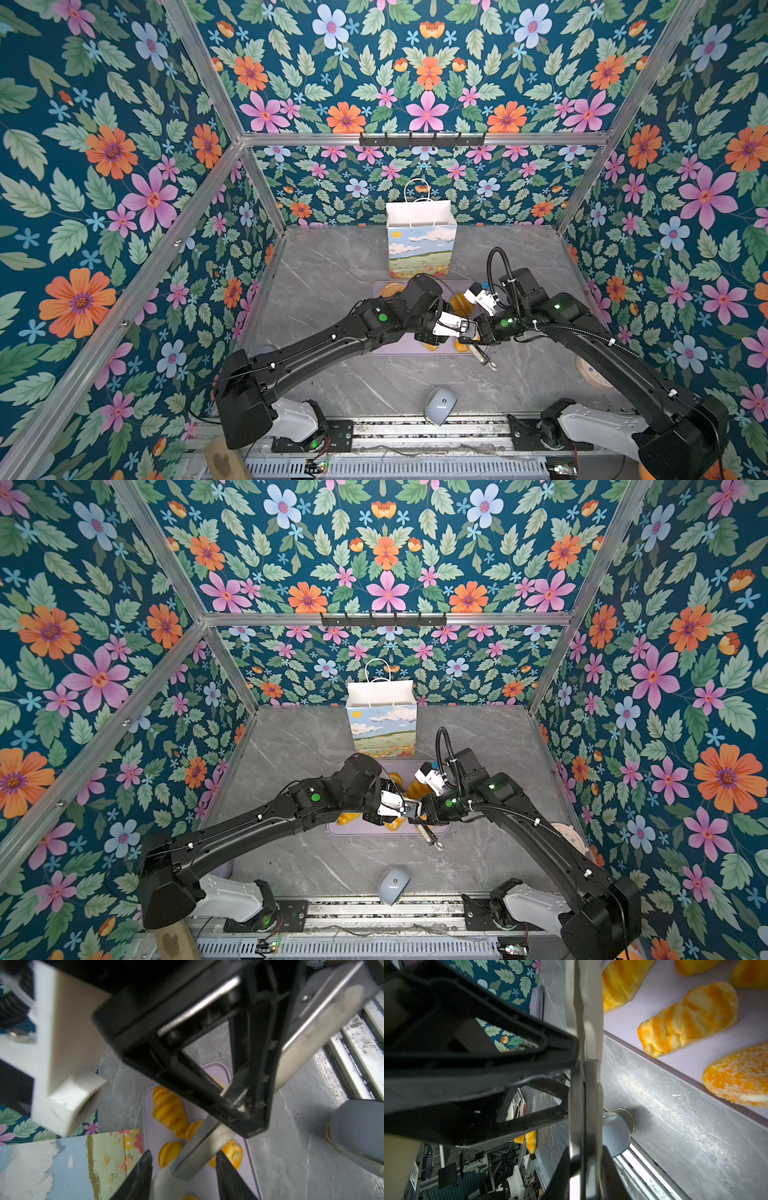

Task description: Place the fake bread into the paper bag

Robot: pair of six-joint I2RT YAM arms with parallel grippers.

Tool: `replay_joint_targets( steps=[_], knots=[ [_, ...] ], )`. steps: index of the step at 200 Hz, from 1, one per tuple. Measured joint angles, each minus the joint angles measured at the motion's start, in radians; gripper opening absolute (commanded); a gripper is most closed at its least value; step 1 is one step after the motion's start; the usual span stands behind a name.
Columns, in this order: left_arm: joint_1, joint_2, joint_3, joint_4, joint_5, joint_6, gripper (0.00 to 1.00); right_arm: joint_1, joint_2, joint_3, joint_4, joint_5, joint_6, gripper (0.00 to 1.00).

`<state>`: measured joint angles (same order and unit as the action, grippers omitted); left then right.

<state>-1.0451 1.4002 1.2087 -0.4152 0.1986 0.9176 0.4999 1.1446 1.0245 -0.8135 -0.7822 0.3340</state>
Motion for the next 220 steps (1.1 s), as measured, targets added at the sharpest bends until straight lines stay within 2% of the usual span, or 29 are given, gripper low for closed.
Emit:
replay_joint_targets(
  steps=[13, 45, 111, 164, 220],
  knots=[
    [-0.002, 0.003, -0.001, 0.001, -0.006, 0.004, 0.53, 0.0, -0.007, -0.003, 0.001, -0.003, 0.0, 0.2],
    [-0.008, 0.011, -0.009, 0.016, -0.012, 0.027, 0.52, 0.001, -0.016, -0.006, 0.005, -0.022, 0.003, 0.2],
    [-0.026, 0.018, -0.041, 0.064, -0.012, 0.071, 0.34, -0.001, -0.035, -0.008, -0.01, -0.011, 0.005, 0.22],
    [-0.026, -0.025, -0.094, 0.103, -0.016, 0.077, 0.29, 0.0, -0.05, -0.002, -0.012, -0.011, 0.003, 0.24],
    [-0.026, -0.051, -0.126, 0.108, -0.024, 0.031, 0.22, -0.002, -0.053, 0.023, -0.019, 0.012, -0.005, 0.28]
  ],
)
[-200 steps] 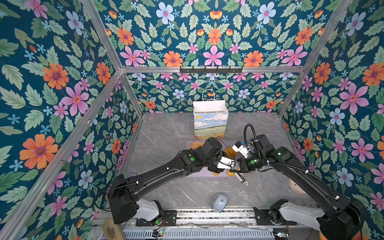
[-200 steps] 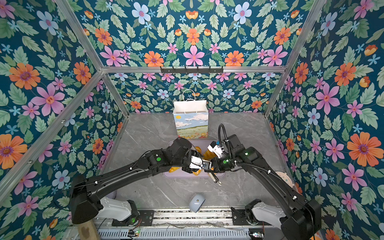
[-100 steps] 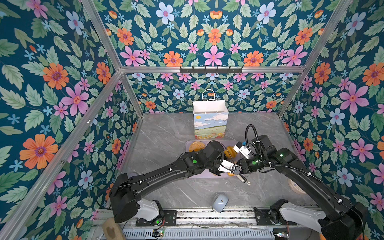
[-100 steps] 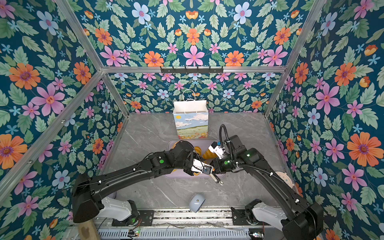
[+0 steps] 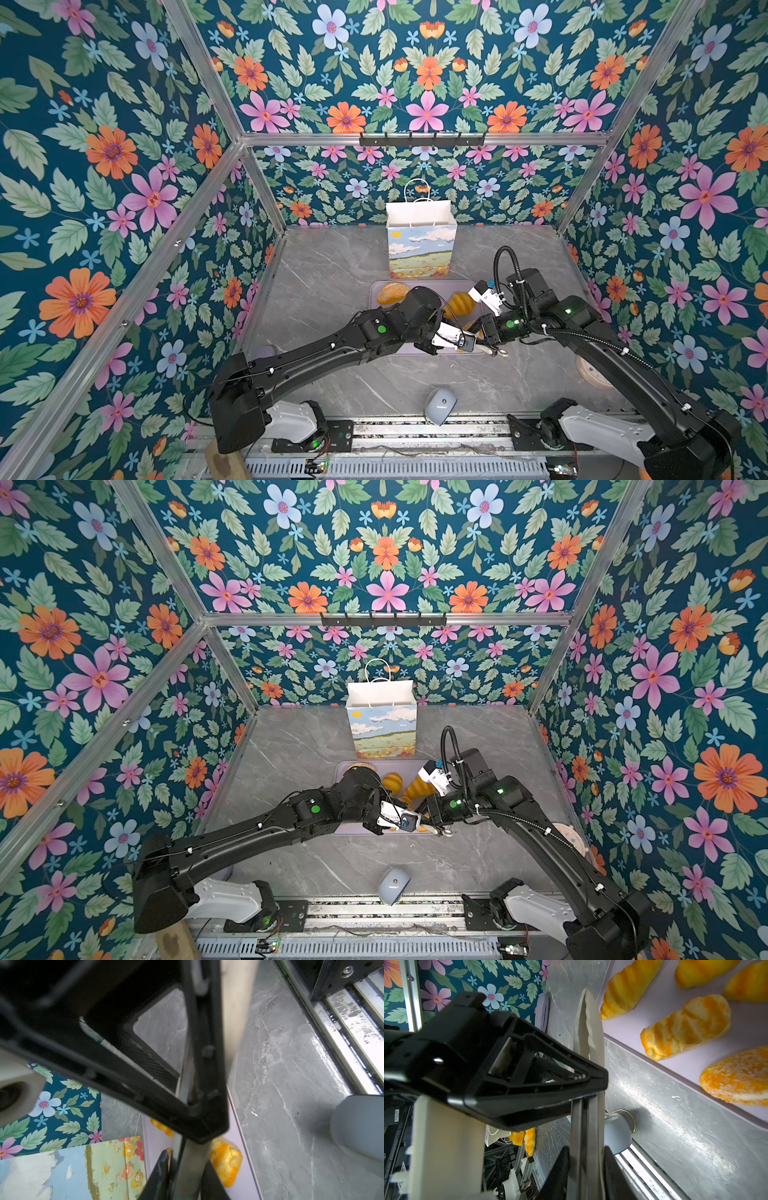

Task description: Place the fake bread into the paper bag

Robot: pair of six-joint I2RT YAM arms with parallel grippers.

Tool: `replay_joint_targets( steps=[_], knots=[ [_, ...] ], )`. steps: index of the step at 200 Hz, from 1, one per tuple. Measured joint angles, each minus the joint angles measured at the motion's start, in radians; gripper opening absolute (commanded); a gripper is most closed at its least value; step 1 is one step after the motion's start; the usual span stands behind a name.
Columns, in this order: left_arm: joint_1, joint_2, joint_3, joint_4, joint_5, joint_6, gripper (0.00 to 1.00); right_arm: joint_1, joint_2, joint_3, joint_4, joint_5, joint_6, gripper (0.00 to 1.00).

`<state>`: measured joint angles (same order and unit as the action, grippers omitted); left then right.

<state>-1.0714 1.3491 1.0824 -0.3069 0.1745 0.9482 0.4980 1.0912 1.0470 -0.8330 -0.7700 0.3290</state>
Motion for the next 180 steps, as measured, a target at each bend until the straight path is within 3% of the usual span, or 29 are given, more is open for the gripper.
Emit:
replay_joint_targets(
  steps=[180],
  knots=[
    [-0.002, -0.027, -0.008, -0.001, 0.005, -0.01, 0.15, 0.0, -0.056, -0.011, 0.017, 0.008, -0.043, 0.37]
  ],
)
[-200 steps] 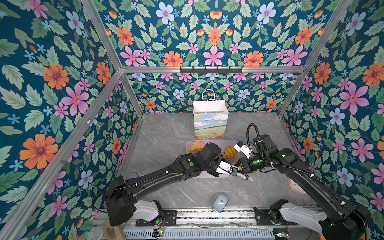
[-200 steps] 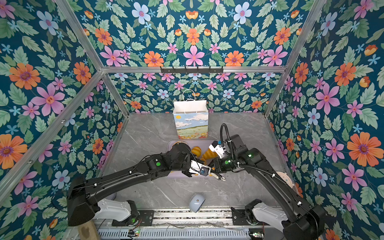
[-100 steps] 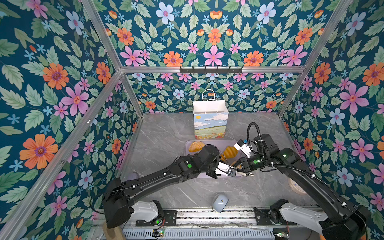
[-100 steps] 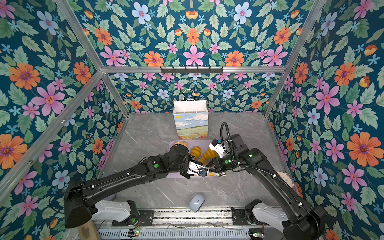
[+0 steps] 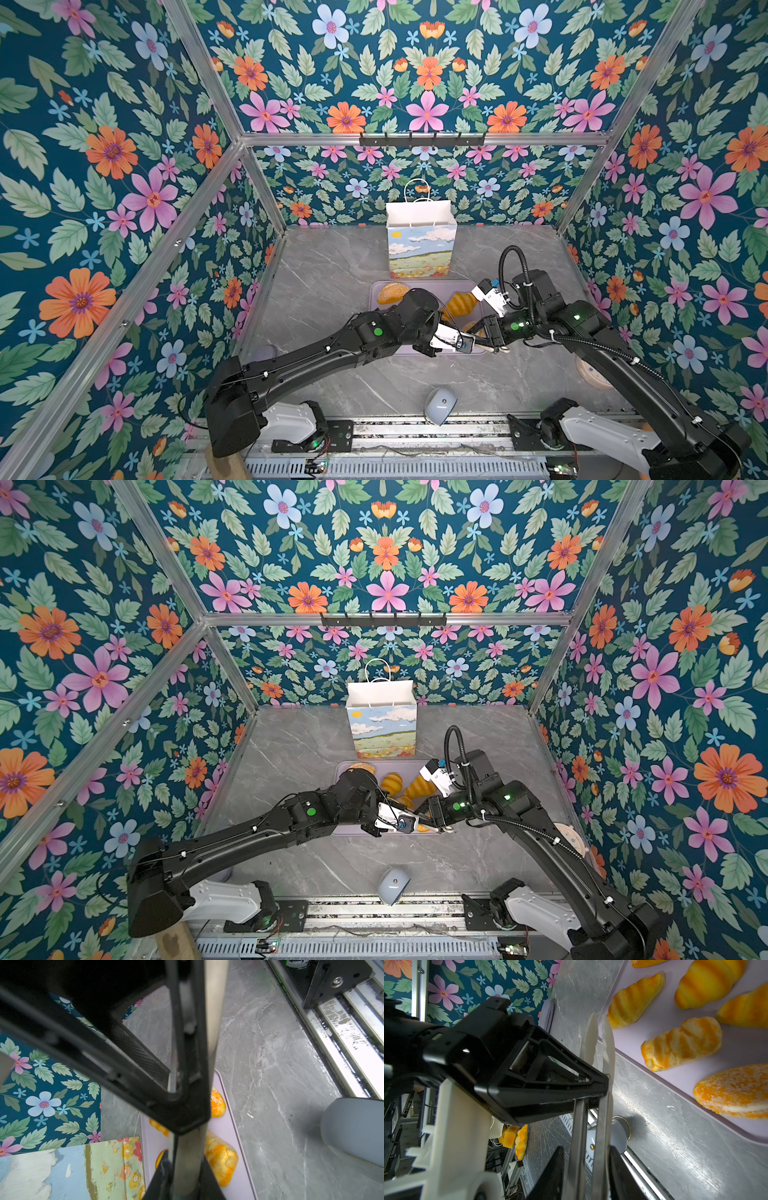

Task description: Place the fake bread into the paper bag

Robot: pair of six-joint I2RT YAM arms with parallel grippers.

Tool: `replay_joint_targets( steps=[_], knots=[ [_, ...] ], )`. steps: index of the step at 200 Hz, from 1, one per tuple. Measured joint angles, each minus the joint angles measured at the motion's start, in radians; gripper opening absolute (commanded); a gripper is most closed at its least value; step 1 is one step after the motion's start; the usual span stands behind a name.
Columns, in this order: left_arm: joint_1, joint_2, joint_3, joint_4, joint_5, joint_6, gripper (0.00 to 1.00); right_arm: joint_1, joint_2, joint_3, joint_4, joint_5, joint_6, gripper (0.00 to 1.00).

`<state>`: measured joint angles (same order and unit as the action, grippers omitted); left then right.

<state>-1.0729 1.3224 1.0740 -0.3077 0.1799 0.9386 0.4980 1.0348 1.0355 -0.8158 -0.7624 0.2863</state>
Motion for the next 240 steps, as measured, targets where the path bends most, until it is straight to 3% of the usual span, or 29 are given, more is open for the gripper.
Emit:
replay_joint_targets(
  steps=[120, 163, 240],
  knots=[
    [0.0, -0.017, 0.021, -0.052, 0.01, -0.027, 0.13, 0.0, -0.038, -0.027, 0.028, 0.005, -0.004, 0.36],
    [0.0, 0.002, 0.039, -0.068, 0.012, -0.029, 0.12, -0.001, -0.048, -0.045, 0.04, 0.004, -0.018, 0.41],
    [0.004, 0.015, 0.063, -0.112, 0.003, -0.022, 0.12, -0.001, -0.021, -0.047, 0.038, -0.006, -0.055, 0.42]
  ],
)
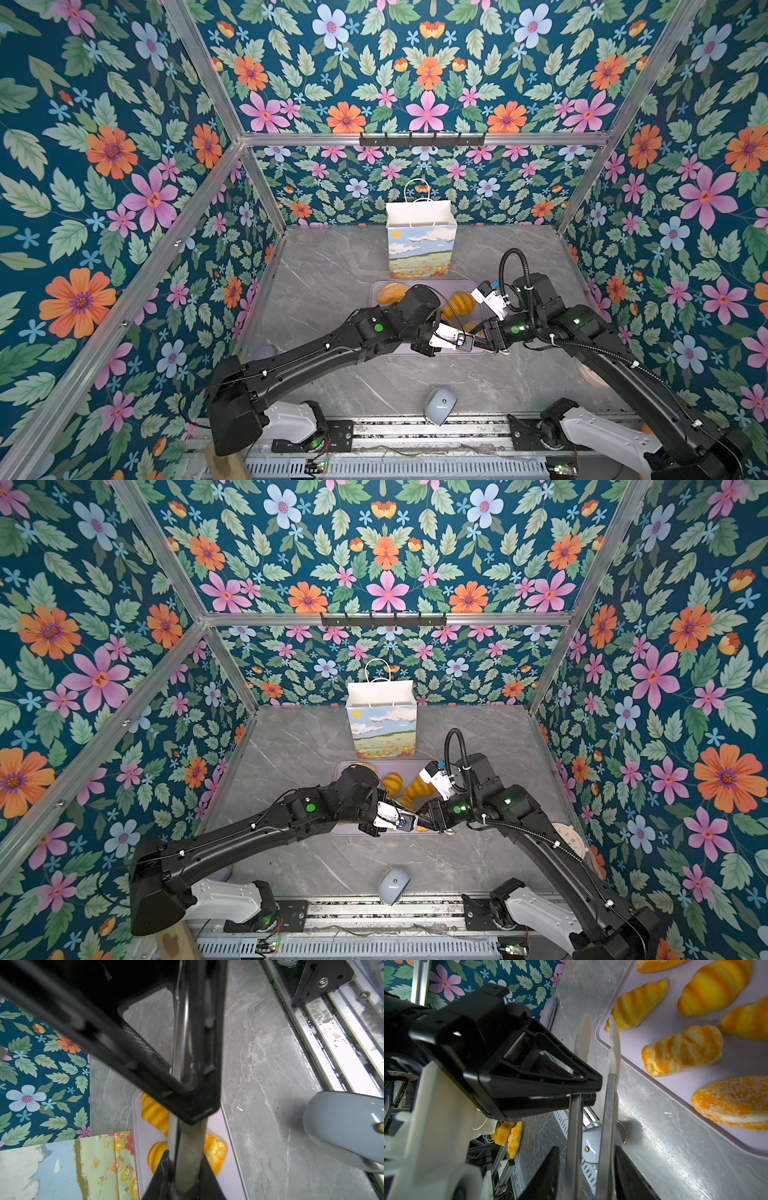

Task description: Place the fake bread into the paper bag

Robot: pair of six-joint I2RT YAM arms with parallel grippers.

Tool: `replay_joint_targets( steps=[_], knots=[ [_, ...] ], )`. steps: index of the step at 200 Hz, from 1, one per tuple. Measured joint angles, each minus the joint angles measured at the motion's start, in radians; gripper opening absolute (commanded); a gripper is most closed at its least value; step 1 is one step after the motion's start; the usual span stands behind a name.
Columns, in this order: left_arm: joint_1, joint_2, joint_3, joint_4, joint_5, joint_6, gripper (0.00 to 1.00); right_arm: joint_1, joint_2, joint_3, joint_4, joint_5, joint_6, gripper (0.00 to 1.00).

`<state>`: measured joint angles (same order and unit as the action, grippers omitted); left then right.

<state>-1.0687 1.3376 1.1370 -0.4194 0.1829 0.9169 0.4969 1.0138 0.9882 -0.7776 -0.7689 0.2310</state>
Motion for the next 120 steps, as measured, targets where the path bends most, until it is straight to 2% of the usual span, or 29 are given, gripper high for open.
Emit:
replay_joint_targets(
  steps=[120],
  knots=[
    [0.01, 0.006, 0.025, -0.034, -0.009, 0.04, 0.1, -0.001, 0.025, 0.001, 0.008, -0.024, -0.002, 0.41]
  ],
)
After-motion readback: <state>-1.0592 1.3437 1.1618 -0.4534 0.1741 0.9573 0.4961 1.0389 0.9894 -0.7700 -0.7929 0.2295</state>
